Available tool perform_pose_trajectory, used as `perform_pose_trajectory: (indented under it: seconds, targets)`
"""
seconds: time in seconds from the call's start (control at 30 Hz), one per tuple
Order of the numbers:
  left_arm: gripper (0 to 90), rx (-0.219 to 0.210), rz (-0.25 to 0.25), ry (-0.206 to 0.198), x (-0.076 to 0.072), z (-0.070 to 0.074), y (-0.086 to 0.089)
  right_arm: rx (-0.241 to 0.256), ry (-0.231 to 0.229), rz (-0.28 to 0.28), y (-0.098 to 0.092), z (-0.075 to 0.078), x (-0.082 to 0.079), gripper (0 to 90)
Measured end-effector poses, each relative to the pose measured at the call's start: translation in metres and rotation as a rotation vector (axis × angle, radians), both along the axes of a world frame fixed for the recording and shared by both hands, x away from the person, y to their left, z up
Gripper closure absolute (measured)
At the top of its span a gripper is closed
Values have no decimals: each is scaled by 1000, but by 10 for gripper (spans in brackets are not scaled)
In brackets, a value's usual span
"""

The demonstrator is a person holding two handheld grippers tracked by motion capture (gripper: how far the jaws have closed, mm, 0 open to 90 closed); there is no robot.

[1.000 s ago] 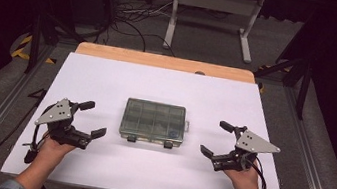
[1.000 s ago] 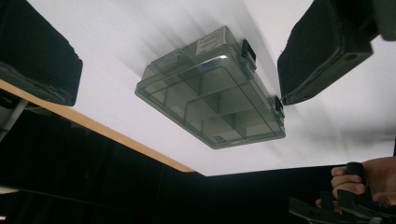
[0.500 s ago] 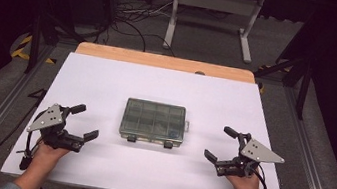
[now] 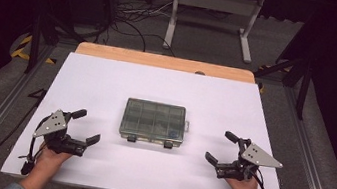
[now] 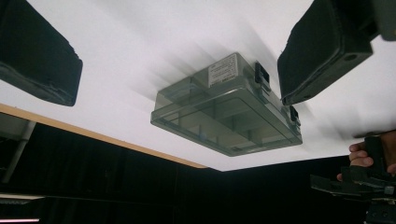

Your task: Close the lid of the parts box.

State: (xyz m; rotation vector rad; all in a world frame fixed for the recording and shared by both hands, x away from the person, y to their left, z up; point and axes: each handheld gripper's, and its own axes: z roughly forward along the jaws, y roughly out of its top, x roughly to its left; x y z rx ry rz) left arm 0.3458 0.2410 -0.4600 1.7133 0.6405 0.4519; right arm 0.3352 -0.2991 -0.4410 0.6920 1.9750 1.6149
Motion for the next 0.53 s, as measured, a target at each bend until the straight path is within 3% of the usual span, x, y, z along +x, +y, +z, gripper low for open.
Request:
perform_pose_trajectory:
  seconds: [0.03, 0.13, 0.53]
  targets:
    - [2, 26, 2, -2, 0, 0, -1, -8, 0, -11, 0, -2, 1, 7]
    - [2, 21, -7, 10, 0, -1, -2, -18, 20, -24, -1, -7, 2, 7]
    - [2, 18, -14, 12, -1, -1, -1, -4, 4, -26, -1, -6, 1, 8]
